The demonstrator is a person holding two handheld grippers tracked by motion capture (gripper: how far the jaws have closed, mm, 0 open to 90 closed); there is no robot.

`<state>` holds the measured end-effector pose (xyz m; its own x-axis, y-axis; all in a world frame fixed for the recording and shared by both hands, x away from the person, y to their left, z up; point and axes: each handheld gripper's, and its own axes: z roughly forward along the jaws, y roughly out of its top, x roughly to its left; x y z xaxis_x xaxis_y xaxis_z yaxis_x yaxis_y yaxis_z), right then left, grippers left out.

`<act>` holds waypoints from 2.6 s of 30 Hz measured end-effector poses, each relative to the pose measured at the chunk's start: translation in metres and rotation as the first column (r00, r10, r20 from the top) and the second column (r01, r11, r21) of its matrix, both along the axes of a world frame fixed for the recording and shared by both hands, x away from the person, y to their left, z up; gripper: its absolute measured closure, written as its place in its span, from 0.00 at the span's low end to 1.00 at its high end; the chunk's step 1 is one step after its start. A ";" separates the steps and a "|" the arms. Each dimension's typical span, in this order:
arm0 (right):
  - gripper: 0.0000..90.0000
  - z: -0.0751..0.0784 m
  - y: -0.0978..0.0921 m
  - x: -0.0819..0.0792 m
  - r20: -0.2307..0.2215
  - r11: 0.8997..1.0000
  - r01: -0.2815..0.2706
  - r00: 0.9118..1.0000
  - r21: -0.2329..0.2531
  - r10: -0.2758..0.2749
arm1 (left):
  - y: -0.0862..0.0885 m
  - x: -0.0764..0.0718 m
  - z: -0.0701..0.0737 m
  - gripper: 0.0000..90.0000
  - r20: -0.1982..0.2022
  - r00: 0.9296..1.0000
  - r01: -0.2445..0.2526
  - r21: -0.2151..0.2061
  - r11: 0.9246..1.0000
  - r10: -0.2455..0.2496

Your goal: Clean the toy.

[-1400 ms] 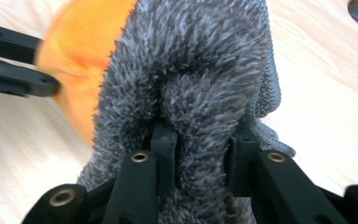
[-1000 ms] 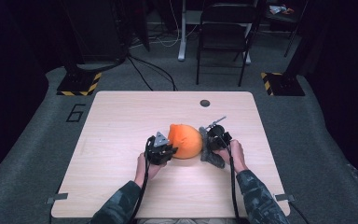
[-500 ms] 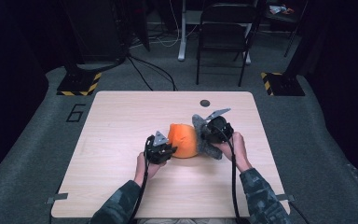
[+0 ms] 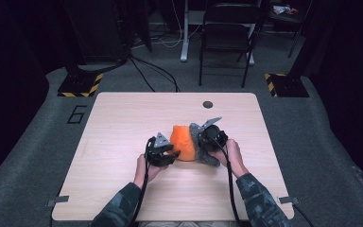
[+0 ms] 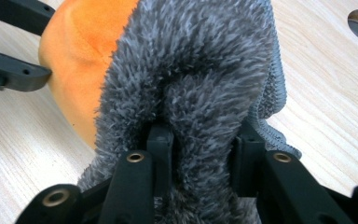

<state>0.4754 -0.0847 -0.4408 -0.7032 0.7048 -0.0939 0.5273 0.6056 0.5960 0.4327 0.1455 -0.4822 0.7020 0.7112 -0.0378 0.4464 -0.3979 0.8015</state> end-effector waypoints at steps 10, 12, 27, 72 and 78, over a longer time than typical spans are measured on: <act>0.69 -0.009 -0.009 0.005 -0.043 0.997 0.018 0.999 0.078 -0.015 | -0.008 -0.001 -0.010 0.58 0.041 0.999 0.001 0.047 0.999 -0.003; 0.71 -0.010 -0.009 0.004 -0.028 0.997 0.012 1.000 0.076 -0.010 | -0.009 0.000 -0.014 0.64 0.052 0.999 -0.010 0.033 0.999 0.008; 0.81 0.010 -0.009 -0.002 0.075 0.993 0.013 0.997 0.117 -0.022 | -0.001 0.001 -0.001 0.92 0.048 0.999 -0.025 -0.040 0.999 0.027; 0.79 -0.051 -0.046 0.026 -0.162 0.988 0.150 0.977 0.046 -0.140 | -0.005 0.000 -0.001 0.90 0.004 1.000 0.000 -0.068 0.998 0.000; 0.79 -0.023 -0.048 0.022 -0.084 0.987 0.146 0.987 0.063 -0.140 | -0.004 -0.001 -0.001 0.90 0.011 1.000 0.000 -0.068 0.998 0.000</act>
